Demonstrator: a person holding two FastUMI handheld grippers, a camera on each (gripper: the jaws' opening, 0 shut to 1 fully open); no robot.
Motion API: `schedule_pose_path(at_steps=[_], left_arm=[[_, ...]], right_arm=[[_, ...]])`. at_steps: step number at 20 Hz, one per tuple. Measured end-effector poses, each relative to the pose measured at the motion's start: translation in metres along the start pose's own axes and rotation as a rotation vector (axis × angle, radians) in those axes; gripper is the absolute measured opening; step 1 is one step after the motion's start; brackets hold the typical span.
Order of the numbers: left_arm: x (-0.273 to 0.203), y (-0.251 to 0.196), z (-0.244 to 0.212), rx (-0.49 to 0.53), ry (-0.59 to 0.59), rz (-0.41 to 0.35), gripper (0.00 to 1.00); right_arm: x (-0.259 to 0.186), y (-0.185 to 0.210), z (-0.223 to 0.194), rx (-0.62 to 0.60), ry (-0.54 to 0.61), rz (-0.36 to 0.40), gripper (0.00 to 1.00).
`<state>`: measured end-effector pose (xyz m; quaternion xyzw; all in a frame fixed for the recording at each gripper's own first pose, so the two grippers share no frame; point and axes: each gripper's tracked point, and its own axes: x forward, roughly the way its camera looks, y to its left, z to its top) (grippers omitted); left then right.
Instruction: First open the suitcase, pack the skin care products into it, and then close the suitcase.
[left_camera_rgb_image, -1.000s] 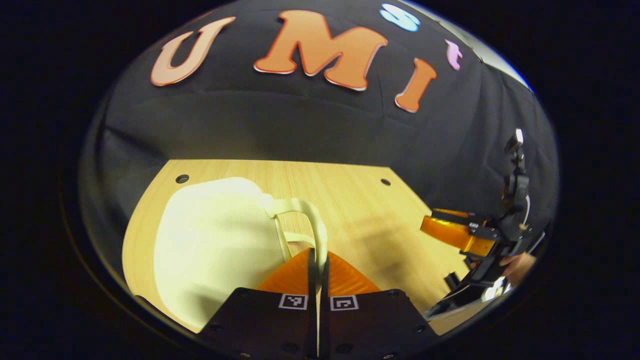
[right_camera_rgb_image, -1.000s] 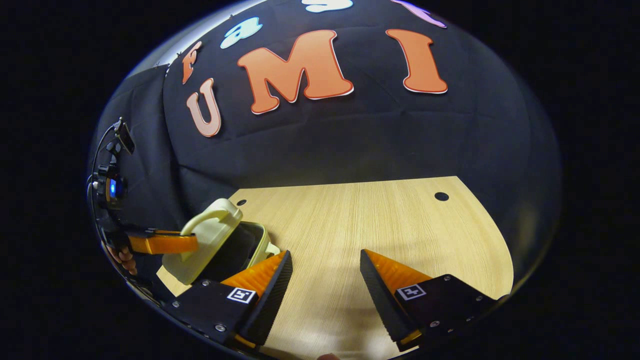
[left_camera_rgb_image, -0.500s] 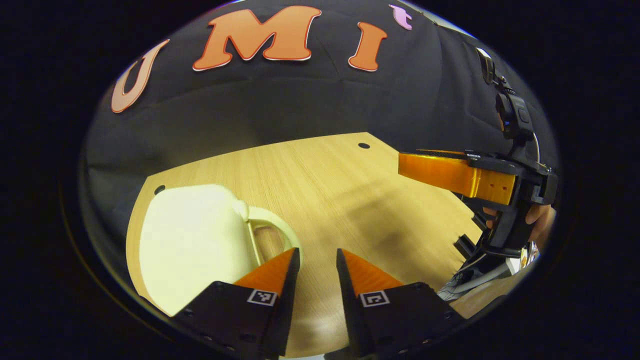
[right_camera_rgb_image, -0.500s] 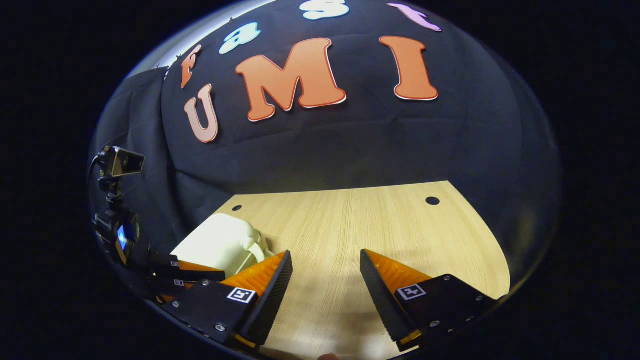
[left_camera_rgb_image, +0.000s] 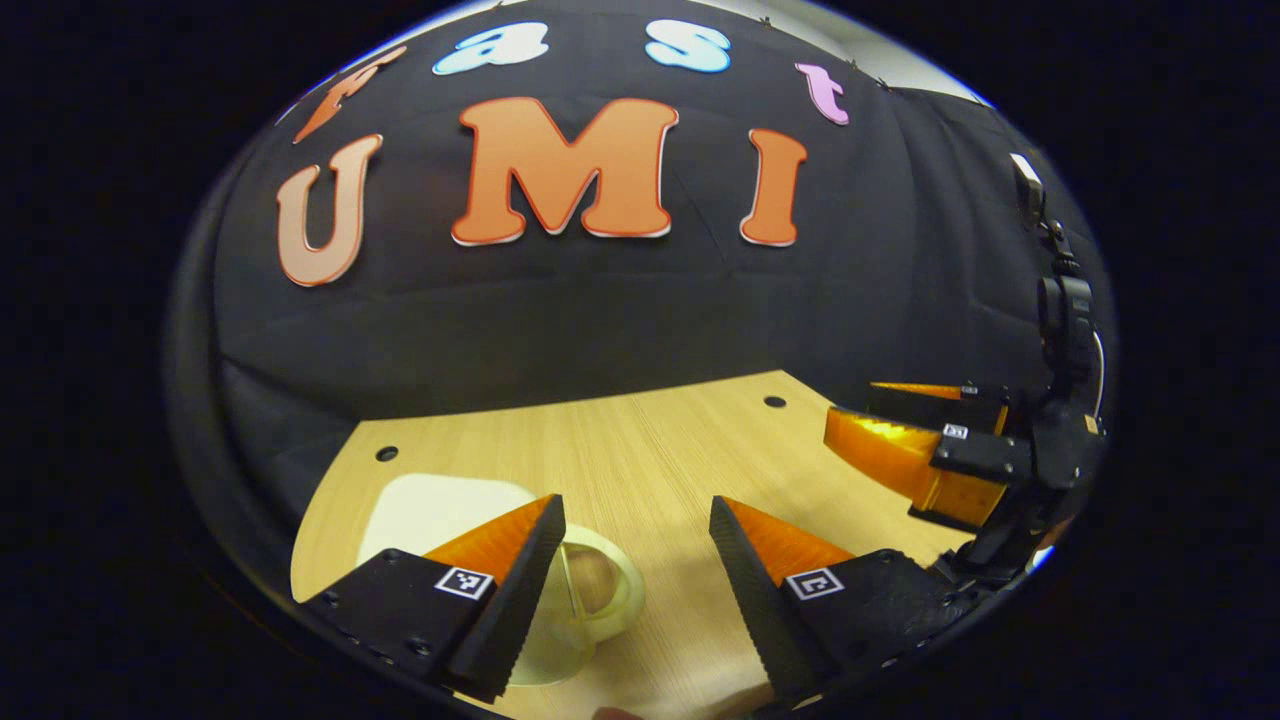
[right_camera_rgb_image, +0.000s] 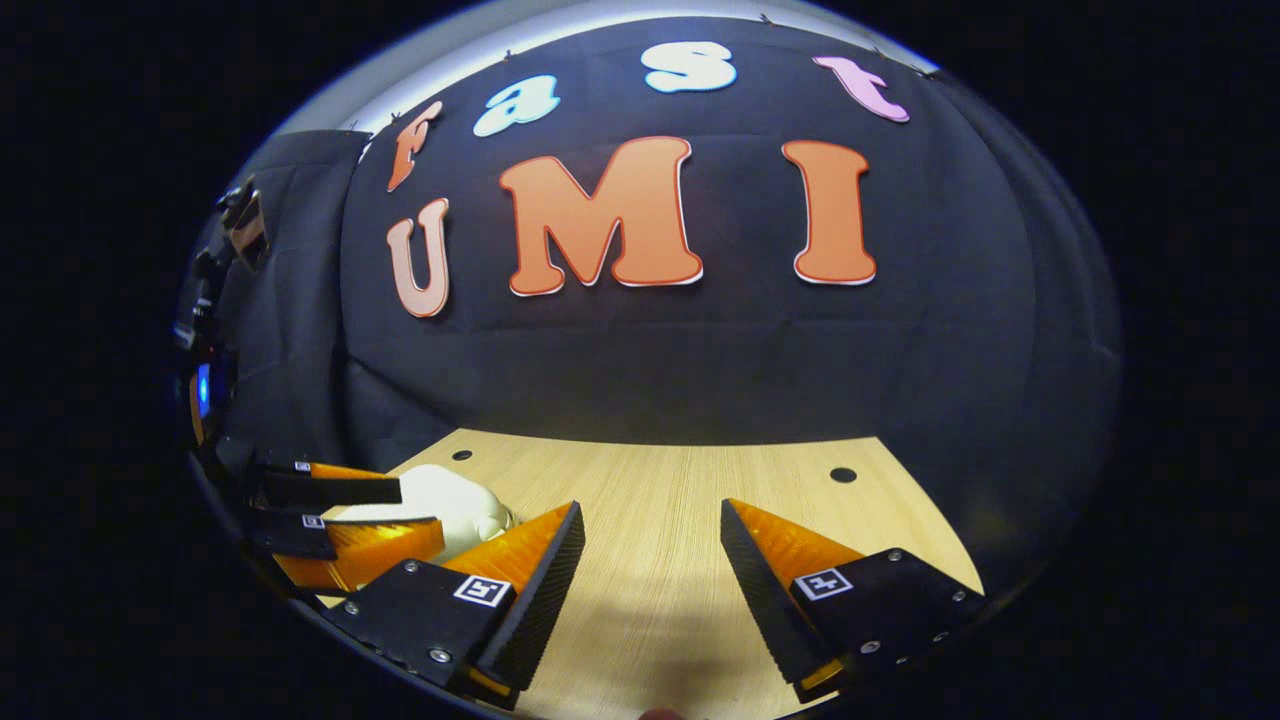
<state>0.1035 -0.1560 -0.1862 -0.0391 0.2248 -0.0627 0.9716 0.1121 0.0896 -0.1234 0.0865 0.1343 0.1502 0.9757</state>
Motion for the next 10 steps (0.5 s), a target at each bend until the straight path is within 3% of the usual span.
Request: schedule_pose_path(at_steps=[4, 10], left_arm=[[-0.009, 0.018, 0.035, -0.027, -0.132, 0.091, 0.92], [-0.020, 0.029, 0.045, -0.063, -0.209, 0.128, 0.92]], right_arm=[[-0.002, 0.012, 0.011, -0.056, -0.040, 0.011, 0.89], [-0.004, 0.023, 0.024, -0.074, -0.086, 0.003, 0.88]])
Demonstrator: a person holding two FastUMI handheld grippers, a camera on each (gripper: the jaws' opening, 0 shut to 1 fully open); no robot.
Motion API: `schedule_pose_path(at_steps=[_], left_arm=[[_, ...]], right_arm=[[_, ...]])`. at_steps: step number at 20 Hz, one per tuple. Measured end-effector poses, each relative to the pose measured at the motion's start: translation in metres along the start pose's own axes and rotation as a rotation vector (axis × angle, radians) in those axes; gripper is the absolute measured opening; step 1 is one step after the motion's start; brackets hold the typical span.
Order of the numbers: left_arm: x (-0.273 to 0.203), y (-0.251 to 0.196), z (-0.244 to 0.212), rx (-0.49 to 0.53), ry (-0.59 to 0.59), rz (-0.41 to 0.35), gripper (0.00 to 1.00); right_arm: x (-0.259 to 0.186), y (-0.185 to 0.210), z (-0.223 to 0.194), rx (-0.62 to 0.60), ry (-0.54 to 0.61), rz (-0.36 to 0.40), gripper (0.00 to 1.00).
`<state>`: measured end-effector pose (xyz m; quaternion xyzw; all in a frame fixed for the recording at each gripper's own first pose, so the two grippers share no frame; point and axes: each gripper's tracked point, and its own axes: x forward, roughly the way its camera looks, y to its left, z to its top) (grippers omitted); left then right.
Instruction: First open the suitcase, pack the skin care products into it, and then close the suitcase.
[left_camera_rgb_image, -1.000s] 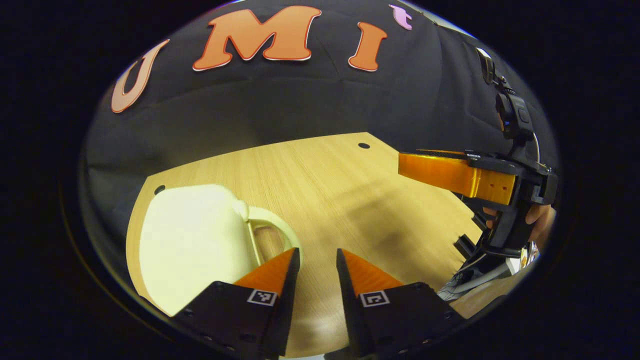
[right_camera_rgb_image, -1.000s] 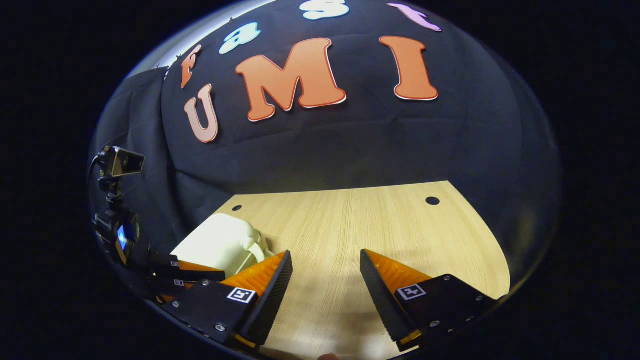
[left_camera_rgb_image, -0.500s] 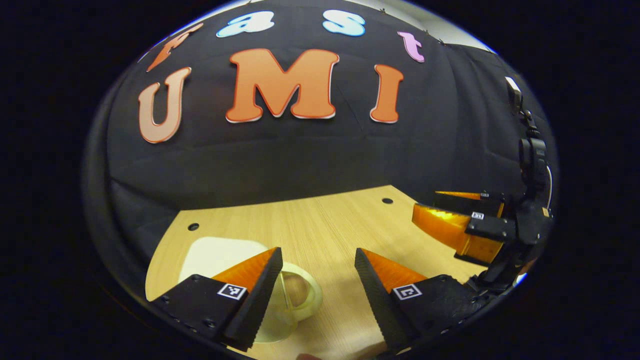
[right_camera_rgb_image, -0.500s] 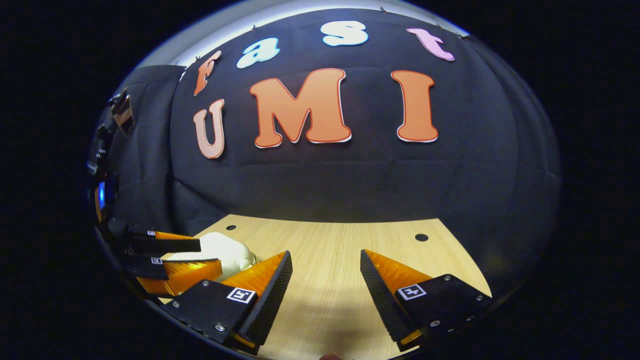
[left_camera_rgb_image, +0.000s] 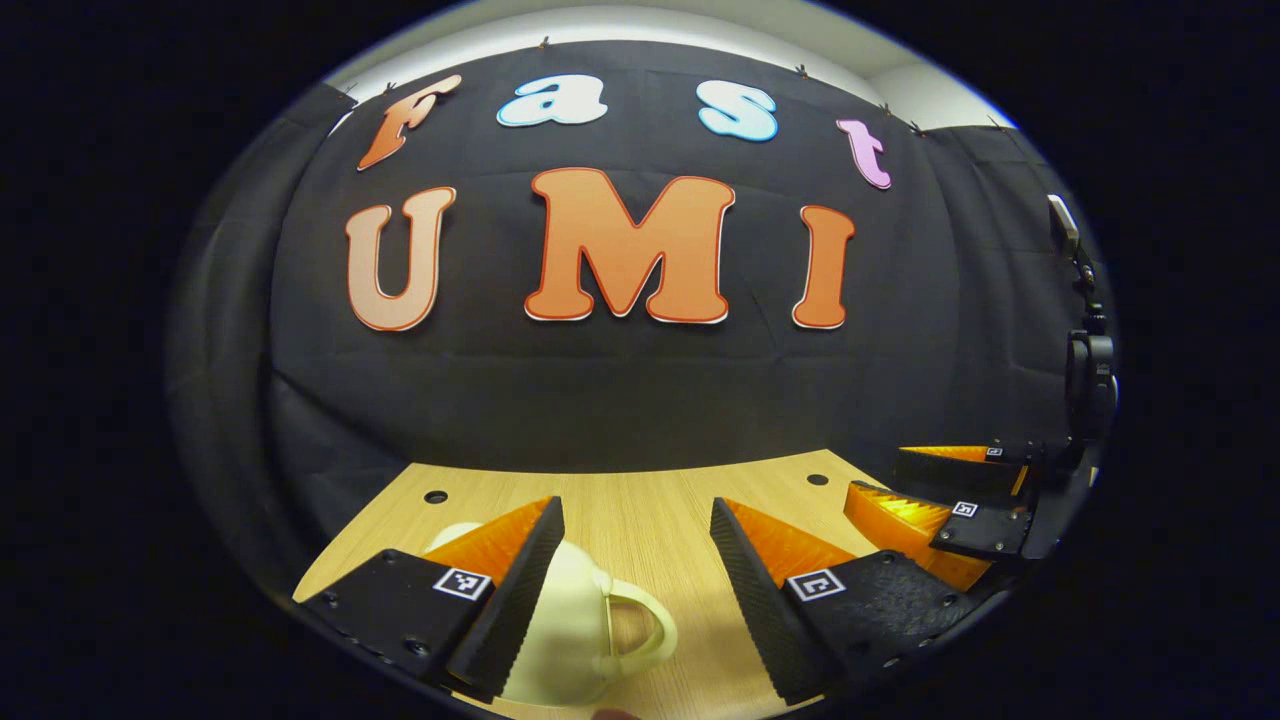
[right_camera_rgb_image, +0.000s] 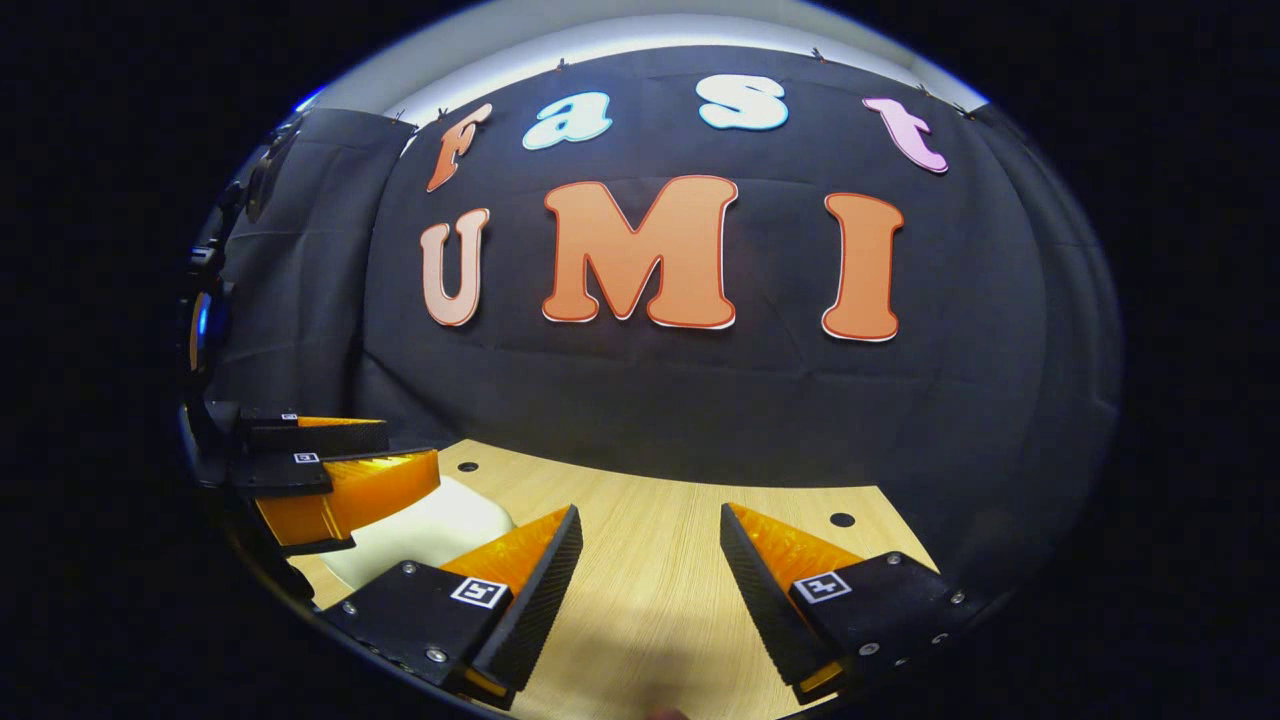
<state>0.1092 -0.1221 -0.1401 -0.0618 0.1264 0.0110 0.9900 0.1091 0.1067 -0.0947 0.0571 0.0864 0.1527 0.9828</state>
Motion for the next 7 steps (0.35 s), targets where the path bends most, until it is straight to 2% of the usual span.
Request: schedule_pose_path(at_steps=[4, 7], left_arm=[[-0.003, 0.014, 0.020, 0.035, -0.076, 0.033, 0.92], [-0.007, 0.013, 0.031, 0.061, -0.112, 0.035, 0.92]], right_arm=[[-0.003, 0.001, 0.013, -0.013, -0.059, -0.028, 0.88], [-0.004, 0.003, 0.013, -0.017, -0.061, -0.037, 0.88]])
